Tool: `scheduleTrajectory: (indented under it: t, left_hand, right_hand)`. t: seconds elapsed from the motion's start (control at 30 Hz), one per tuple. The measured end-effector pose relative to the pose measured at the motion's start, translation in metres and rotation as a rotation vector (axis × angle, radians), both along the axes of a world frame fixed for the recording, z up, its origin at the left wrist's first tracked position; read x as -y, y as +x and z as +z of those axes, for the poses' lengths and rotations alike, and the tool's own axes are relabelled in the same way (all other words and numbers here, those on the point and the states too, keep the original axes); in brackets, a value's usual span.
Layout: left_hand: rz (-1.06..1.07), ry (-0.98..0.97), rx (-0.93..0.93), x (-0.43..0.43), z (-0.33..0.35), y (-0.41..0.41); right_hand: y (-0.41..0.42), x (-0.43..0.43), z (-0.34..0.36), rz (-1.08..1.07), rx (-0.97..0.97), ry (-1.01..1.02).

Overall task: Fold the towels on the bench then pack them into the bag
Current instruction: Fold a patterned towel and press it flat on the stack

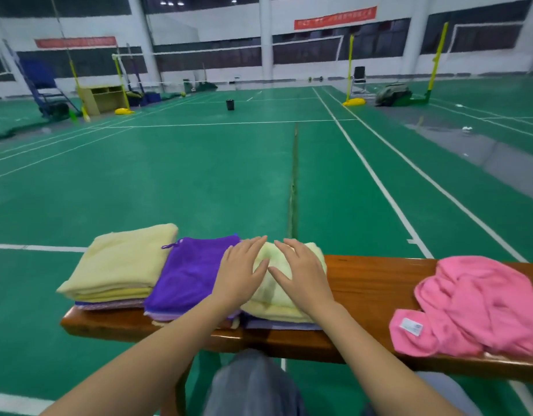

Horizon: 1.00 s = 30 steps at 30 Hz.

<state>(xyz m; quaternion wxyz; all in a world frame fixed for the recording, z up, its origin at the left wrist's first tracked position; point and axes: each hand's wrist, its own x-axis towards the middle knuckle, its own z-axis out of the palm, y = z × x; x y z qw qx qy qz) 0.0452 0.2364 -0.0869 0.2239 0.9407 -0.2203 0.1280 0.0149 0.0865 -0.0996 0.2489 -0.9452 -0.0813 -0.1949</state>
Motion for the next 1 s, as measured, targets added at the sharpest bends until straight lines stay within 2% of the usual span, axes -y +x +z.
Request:
scheduleTrajectory:
  t: [0.13, 0.3, 0.6, 0.7, 0.87, 1.0]
  left_hand:
    - [-0.123, -0.054, 0.046, 0.077, -0.004, -0.011]
    - [-0.273, -0.046, 0.018, 0.173, -0.025, -0.032]
    - [-0.463, 0.192, -0.302, 0.285, -0.086, -0.074]
    - [-0.509, 0.192, -0.306, 0.296, -0.092, -0.073]
    - [-0.490, -0.049, -0.400, 0.296, -0.090, -0.067]
    - [-0.505, -0.066, -0.394, 0.286, -0.082, -0.061]
  right_hand:
    - [-0.024, 0.074, -0.006, -0.152, 0.007, -0.002]
    - [-0.057, 0.161, -0.029, -0.384, 0.044, 0.040]
    - [-0.109, 0.265, -0.085, -0.822, -0.240, -0.010]
    - [-0.116, 0.278, -0.094, -0.861, -0.256, 0.016]
    - [-0.117, 0.284, -0.090, -0.868, -0.108, 0.136]
    - [-0.116, 0.286, -0.083, -0.845, -0.113, 0.133]
